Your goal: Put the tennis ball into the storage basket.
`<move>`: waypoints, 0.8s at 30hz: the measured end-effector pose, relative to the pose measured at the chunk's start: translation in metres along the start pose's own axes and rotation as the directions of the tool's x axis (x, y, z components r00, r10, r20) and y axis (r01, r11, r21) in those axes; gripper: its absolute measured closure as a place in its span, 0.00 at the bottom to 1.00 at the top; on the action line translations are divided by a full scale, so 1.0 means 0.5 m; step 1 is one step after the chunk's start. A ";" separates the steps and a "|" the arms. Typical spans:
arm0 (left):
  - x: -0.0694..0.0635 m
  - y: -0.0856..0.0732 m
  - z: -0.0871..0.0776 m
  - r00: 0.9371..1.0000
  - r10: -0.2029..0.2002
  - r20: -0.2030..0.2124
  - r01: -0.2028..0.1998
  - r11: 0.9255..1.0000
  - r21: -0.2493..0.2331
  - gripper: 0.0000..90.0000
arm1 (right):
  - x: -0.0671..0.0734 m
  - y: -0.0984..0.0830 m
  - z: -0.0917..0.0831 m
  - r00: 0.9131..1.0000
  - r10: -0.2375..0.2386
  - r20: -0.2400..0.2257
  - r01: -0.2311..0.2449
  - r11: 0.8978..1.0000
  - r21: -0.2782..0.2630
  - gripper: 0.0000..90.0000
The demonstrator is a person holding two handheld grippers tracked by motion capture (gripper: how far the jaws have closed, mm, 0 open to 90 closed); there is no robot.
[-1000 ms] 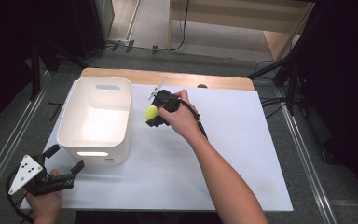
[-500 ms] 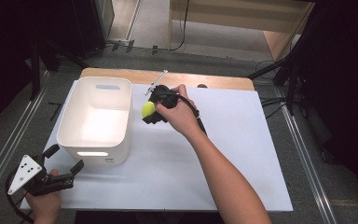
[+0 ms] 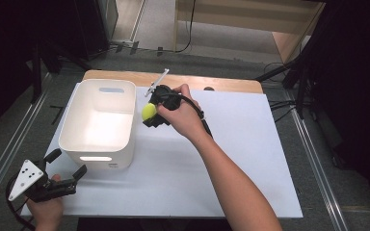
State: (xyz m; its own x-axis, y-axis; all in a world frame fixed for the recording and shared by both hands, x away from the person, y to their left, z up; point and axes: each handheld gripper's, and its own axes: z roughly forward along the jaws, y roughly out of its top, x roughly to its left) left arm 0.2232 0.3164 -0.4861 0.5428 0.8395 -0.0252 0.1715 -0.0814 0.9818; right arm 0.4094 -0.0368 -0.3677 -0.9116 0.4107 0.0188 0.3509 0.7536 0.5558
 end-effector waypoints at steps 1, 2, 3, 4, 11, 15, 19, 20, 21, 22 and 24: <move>0.000 0.000 0.000 1.000 0.001 -0.001 -0.001 1.000 0.001 0.00 | 0.005 0.005 -0.006 1.000 -0.008 -0.001 0.008 1.000 -0.005 0.27; 0.000 0.000 0.000 1.000 0.002 -0.001 -0.002 1.000 0.001 0.00 | 0.005 0.005 -0.006 1.000 -0.008 -0.001 0.008 1.000 -0.005 0.27; 0.000 0.000 0.000 1.000 0.002 -0.001 -0.002 1.000 0.001 0.00 | 0.008 0.008 -0.009 1.000 -0.008 -0.001 0.008 1.000 -0.007 0.27; 0.000 0.000 0.000 1.000 0.002 -0.002 -0.002 1.000 0.001 0.00 | 0.013 0.012 -0.013 1.000 -0.016 -0.002 0.016 1.000 -0.014 0.27; 0.000 0.000 0.000 1.000 0.003 -0.003 -0.003 1.000 0.003 0.00 | 0.027 0.028 -0.023 0.999 -0.044 -0.005 0.044 0.999 -0.023 0.27; 0.000 0.000 0.000 1.000 0.002 -0.002 -0.002 1.000 0.002 0.00 | 0.035 0.035 -0.025 0.999 -0.047 -0.008 0.047 0.999 -0.026 0.27; 0.000 0.000 0.000 1.000 0.001 -0.001 -0.001 1.000 0.003 0.00 | 0.044 0.047 -0.025 0.998 -0.061 -0.009 0.061 0.998 -0.030 0.27; 0.000 0.000 0.000 1.000 0.001 -0.001 -0.001 1.000 0.003 0.00 | 0.044 0.047 -0.025 0.998 -0.061 -0.009 0.061 0.998 -0.030 0.27; 0.000 0.000 0.000 1.000 0.002 -0.001 -0.002 1.000 0.002 0.00 | 0.047 0.052 -0.024 0.998 -0.066 -0.015 0.065 0.997 -0.033 0.27; 0.000 0.000 0.000 1.000 0.001 -0.001 -0.001 1.000 0.002 0.00 | 0.049 0.055 -0.024 0.998 -0.065 -0.015 0.064 0.997 -0.035 0.27; 0.000 0.000 0.001 1.000 0.002 -0.002 -0.002 1.000 0.002 0.00 | 0.053 0.061 -0.022 0.998 -0.066 -0.016 0.065 0.997 -0.037 0.27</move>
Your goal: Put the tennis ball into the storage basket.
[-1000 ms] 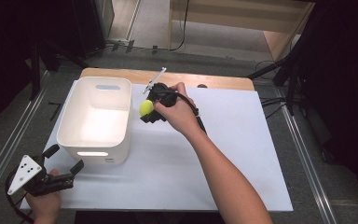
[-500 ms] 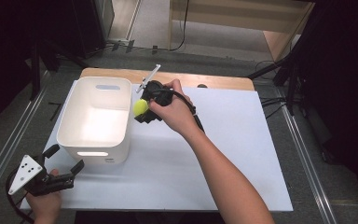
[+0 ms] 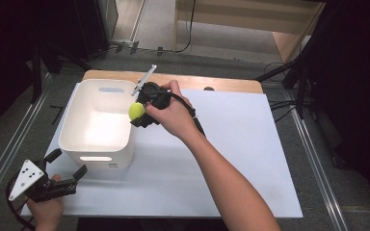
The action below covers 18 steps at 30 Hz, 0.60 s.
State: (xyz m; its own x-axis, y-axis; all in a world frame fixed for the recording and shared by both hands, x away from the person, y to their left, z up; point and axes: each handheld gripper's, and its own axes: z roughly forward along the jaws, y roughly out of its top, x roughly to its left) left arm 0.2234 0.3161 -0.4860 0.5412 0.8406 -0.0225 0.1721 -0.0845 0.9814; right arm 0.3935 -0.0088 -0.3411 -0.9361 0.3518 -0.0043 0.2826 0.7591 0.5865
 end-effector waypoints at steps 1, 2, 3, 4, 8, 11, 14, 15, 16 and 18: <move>0.000 0.000 0.000 1.000 0.000 0.000 0.000 1.000 0.000 0.00 | 0.001 0.003 0.000 1.000 -0.005 -0.003 0.005 1.000 0.003 0.27; 0.000 0.000 0.000 1.000 -0.001 0.001 0.001 1.000 0.001 0.00 | 0.002 0.006 0.002 1.000 -0.012 -0.005 0.011 1.000 -0.007 0.27; 0.000 0.000 0.000 1.000 -0.001 0.001 0.001 1.000 0.001 0.00 | 0.005 0.010 0.002 1.000 -0.012 -0.005 0.012 1.000 -0.001 0.27; 0.000 0.000 0.000 1.000 0.000 0.001 0.000 1.000 0.001 0.00 | 0.007 0.013 0.002 1.000 -0.013 -0.009 0.013 1.000 -0.005 0.27; 0.000 0.000 0.000 1.000 -0.003 0.002 0.003 1.000 0.000 0.00 | 0.018 0.031 0.004 0.999 -0.031 -0.017 0.031 0.999 -0.011 0.27; 0.000 0.000 0.000 1.000 -0.003 0.003 0.003 1.000 0.000 0.00 | 0.028 0.043 0.008 0.999 -0.043 -0.022 0.043 0.999 -0.012 0.27; 0.000 0.000 0.000 1.000 -0.003 0.003 0.003 1.000 0.001 0.00 | 0.034 0.051 0.013 0.998 -0.053 -0.026 0.053 0.999 -0.011 0.27; 0.001 0.000 0.000 1.000 -0.003 0.004 0.003 1.000 0.001 0.00 | 0.035 0.053 0.017 0.997 -0.063 -0.035 0.062 0.998 -0.019 0.27; 0.001 0.000 0.000 1.000 -0.003 0.004 0.003 1.000 0.001 0.00 | 0.035 0.055 0.017 0.997 -0.067 -0.027 0.067 0.998 -0.012 0.27; 0.001 0.000 0.000 1.000 -0.004 0.005 0.004 1.000 -0.001 0.00 | 0.037 0.057 0.019 0.998 -0.061 -0.033 0.061 0.998 -0.016 0.27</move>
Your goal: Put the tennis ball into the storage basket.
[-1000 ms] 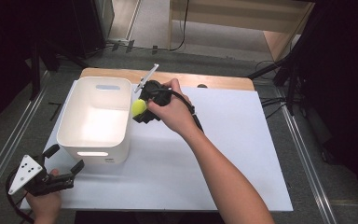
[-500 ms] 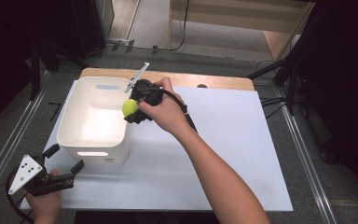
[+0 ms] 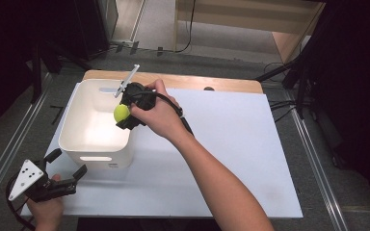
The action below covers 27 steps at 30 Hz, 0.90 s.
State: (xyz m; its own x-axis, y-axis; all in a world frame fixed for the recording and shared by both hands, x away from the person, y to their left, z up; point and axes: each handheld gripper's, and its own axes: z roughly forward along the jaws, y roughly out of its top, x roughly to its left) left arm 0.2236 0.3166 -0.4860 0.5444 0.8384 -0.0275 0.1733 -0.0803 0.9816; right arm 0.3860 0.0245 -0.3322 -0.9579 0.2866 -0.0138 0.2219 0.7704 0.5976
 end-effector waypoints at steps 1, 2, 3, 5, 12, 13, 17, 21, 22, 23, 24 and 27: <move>0.000 0.000 0.000 1.000 0.000 0.000 0.000 1.000 0.000 0.00 | 0.003 0.004 0.003 1.000 -0.006 -0.002 0.006 1.000 0.001 0.27; 0.000 0.000 0.000 1.000 -0.001 -0.001 0.001 1.000 0.000 0.00 | 0.004 0.007 0.005 1.000 -0.004 -0.006 0.004 1.000 -0.001 0.27; 0.000 0.000 0.000 1.000 0.000 -0.002 0.000 1.000 0.001 0.00 | 0.006 0.009 0.005 1.000 -0.011 -0.006 0.011 1.000 0.004 0.27; 0.000 0.000 0.000 1.000 0.002 -0.002 -0.002 1.000 0.002 0.00 | 0.007 0.011 0.008 1.000 -0.014 -0.007 0.014 1.000 0.002 0.27; 0.000 0.000 0.000 1.000 0.000 -0.002 0.000 1.000 0.000 0.00 | 0.014 0.018 0.025 0.999 -0.028 -0.023 0.028 1.000 0.014 0.27; 0.000 0.000 0.000 1.000 0.001 -0.003 -0.001 1.000 0.001 0.00 | 0.015 0.018 0.027 0.999 -0.027 -0.019 0.027 0.999 0.018 0.27; 0.001 0.000 0.000 1.000 0.002 -0.002 -0.002 1.000 0.003 0.00 | 0.018 0.022 0.041 0.999 -0.035 -0.024 0.036 0.999 0.028 0.27; 0.001 0.000 0.000 1.000 0.001 -0.001 -0.001 1.000 0.002 0.00 | 0.020 0.022 0.052 0.999 -0.037 -0.030 0.038 0.999 0.038 0.27; 0.001 0.000 0.000 1.000 0.001 -0.001 -0.001 1.000 0.002 0.00 | 0.020 0.022 0.054 0.999 -0.042 -0.030 0.043 0.998 0.041 0.27; 0.001 0.000 0.000 1.000 0.001 -0.001 -0.001 1.000 0.001 0.00 | 0.020 0.022 0.057 0.999 -0.045 -0.030 0.047 0.998 0.043 0.27; 0.001 0.000 0.000 1.000 0.001 0.000 -0.001 1.000 0.001 0.00 | 0.022 0.022 0.059 0.999 -0.038 -0.029 0.039 0.998 0.050 0.27; 0.001 0.000 0.000 1.000 0.000 0.001 0.000 1.000 0.000 0.00 | 0.022 0.021 0.064 0.999 -0.046 -0.029 0.047 0.997 0.058 0.27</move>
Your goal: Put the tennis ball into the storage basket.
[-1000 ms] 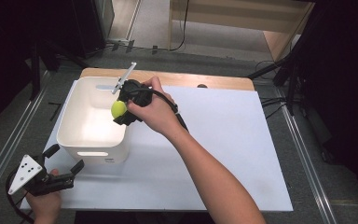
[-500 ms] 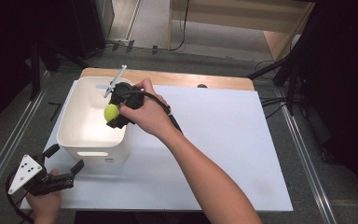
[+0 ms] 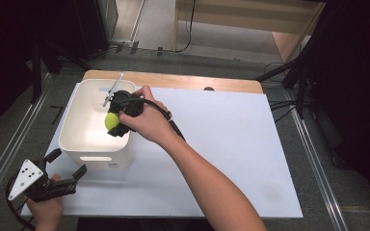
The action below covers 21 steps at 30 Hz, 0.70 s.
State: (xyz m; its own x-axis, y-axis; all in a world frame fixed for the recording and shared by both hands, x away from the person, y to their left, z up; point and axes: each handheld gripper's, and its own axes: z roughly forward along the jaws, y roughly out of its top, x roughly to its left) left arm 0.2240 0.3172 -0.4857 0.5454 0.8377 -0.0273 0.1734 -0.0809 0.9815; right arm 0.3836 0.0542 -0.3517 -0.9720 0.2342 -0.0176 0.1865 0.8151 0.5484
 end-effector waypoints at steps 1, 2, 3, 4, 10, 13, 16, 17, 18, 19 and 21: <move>0.000 0.000 0.000 1.000 0.000 0.000 0.000 1.000 0.000 0.00 | -0.001 0.000 0.002 1.000 -0.011 0.001 0.011 1.000 0.002 0.27; 0.000 0.000 0.000 1.000 0.002 -0.001 -0.002 1.000 -0.001 0.00 | 0.000 -0.002 0.005 1.000 0.001 -0.002 -0.001 1.000 0.009 0.27; 0.000 0.000 0.000 1.000 0.002 -0.001 -0.002 1.000 0.000 0.00 | 0.000 -0.002 0.005 1.000 0.001 -0.002 -0.001 1.000 0.009 0.27; 0.000 0.000 0.000 1.000 0.000 -0.002 0.000 1.000 0.000 0.00 | 0.000 -0.003 0.007 1.000 0.000 -0.001 0.000 1.000 0.011 0.27; 0.000 0.000 0.000 1.000 0.001 -0.002 -0.001 1.000 -0.001 0.00 | -0.001 -0.009 0.020 1.000 0.006 -0.002 -0.006 1.000 0.021 0.27; 0.000 0.000 0.000 1.000 0.002 -0.002 -0.002 1.000 0.000 0.00 | -0.001 -0.011 0.024 1.000 0.008 -0.005 -0.008 1.000 0.027 0.27; 0.000 0.000 0.000 1.000 0.003 -0.003 -0.003 1.000 0.000 0.00 | 0.003 -0.010 0.031 1.000 -0.003 0.005 0.002 0.999 0.040 0.27; 0.000 0.000 0.000 1.000 0.001 -0.002 -0.001 1.000 0.001 0.00 | 0.005 -0.010 0.033 1.000 -0.003 0.006 0.003 0.999 0.049 0.27; 0.000 0.000 0.000 1.000 0.003 -0.003 -0.003 1.000 0.001 0.00 | 0.005 -0.009 0.037 1.000 -0.016 0.009 0.016 0.998 0.055 0.27; 0.000 0.000 0.000 1.000 0.003 -0.003 -0.003 1.000 0.000 0.00 | 0.006 -0.010 0.039 1.000 -0.013 0.010 0.013 0.998 0.060 0.27; 0.000 0.000 0.000 1.000 0.000 -0.001 0.000 1.000 -0.001 0.00 | 0.006 -0.010 0.040 1.000 -0.013 0.011 0.012 0.998 0.067 0.27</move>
State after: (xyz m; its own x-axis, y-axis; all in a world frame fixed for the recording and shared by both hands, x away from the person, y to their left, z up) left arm 0.2241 0.3172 -0.4857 0.5448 0.8381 -0.0274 0.1725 -0.0800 0.9818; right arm 0.3827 0.0614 -0.3714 -0.9727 0.2296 -0.0342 0.1837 0.8515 0.4911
